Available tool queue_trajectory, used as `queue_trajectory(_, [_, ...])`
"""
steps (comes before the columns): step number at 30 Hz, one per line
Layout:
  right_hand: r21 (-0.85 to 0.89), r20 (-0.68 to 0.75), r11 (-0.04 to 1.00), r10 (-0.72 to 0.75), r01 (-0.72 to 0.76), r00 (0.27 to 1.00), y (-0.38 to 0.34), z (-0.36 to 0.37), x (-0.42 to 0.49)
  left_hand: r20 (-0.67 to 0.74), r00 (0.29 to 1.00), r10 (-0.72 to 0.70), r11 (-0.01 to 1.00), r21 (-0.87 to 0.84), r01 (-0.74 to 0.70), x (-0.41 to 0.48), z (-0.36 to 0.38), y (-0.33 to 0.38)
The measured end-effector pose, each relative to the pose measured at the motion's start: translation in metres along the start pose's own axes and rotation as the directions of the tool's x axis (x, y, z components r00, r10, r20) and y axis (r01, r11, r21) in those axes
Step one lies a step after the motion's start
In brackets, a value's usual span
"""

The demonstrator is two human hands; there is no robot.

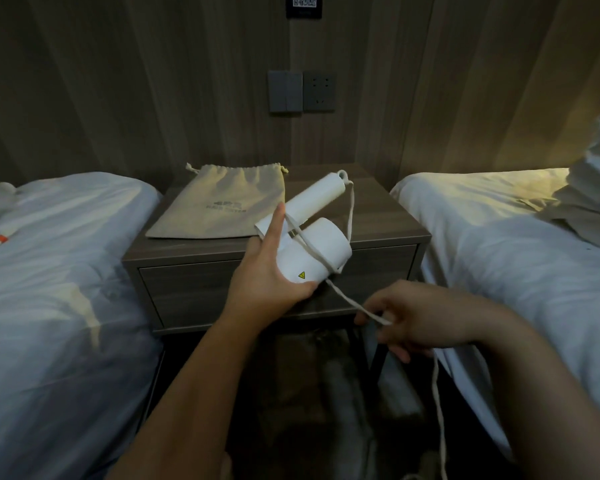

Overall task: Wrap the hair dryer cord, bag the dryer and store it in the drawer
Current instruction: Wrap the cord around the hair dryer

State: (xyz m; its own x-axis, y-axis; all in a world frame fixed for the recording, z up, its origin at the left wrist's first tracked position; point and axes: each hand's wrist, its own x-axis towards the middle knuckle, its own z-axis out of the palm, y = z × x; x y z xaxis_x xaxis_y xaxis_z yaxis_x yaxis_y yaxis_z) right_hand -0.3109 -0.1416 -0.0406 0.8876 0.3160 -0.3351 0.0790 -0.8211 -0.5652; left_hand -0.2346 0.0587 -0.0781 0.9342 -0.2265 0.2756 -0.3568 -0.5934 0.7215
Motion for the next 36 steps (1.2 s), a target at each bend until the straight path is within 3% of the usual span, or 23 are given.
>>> queue_trajectory(3, [-0.203,-0.020,0.979,-0.039,0.034,0.999,-0.009,0.003,-0.003,0.063,0.996,0.056,0.997,0.047,-0.059,-0.001,-0.003,-0.005])
queue_trajectory(6, [-0.350,-0.215,0.936,-0.112,0.031,0.970,-0.018,0.003,-0.003,0.177,0.977,0.122,0.977,0.151,-0.150,-0.002,0.000,-0.005])
queue_trajectory(11, [-0.486,-0.534,0.870,-0.225,-0.078,0.815,-0.023,0.003,-0.005,0.308,0.920,0.241,0.914,0.248,-0.322,-0.010,0.012,-0.004])
queue_trajectory(16, [-0.456,-0.638,0.873,-0.186,-0.172,0.747,-0.018,0.004,-0.004,0.358,0.872,0.332,0.849,0.289,-0.442,-0.013,0.018,-0.006])
queue_trajectory(19, [-0.219,-0.568,0.976,-0.133,0.007,0.812,-0.011,0.003,0.001,0.369,0.854,0.366,0.808,0.330,-0.489,-0.013,0.017,-0.006])
queue_trajectory(22, [-0.052,-0.493,0.979,-0.196,0.196,0.848,-0.002,-0.004,-0.002,0.392,0.843,0.369,0.772,0.376,-0.513,-0.016,0.017,-0.008])
queue_trajectory(25, [0.004,-0.524,0.971,-0.202,0.240,0.827,0.006,-0.009,-0.004,0.400,0.841,0.365,0.765,0.386,-0.516,-0.017,0.016,-0.007])
queue_trajectory(29, [-0.005,-0.719,0.989,-0.108,0.150,0.686,0.011,-0.009,0.003,0.412,0.824,0.389,0.749,0.379,-0.543,-0.019,0.017,-0.001])
queue_trajectory(32, [-0.031,-0.823,0.998,0.008,-0.060,0.569,0.017,-0.010,0.005,0.427,0.821,0.379,0.752,0.375,-0.542,-0.022,0.020,0.002])
queue_trajectory(34, [-0.019,-0.832,0.991,0.057,-0.131,0.552,0.020,-0.011,0.006,0.433,0.822,0.369,0.759,0.370,-0.536,-0.023,0.021,0.002])
queue_trajectory(36, [0.025,-0.817,0.994,0.082,-0.108,0.570,0.020,-0.012,0.006,0.429,0.820,0.378,0.756,0.368,-0.541,-0.024,0.023,0.001])
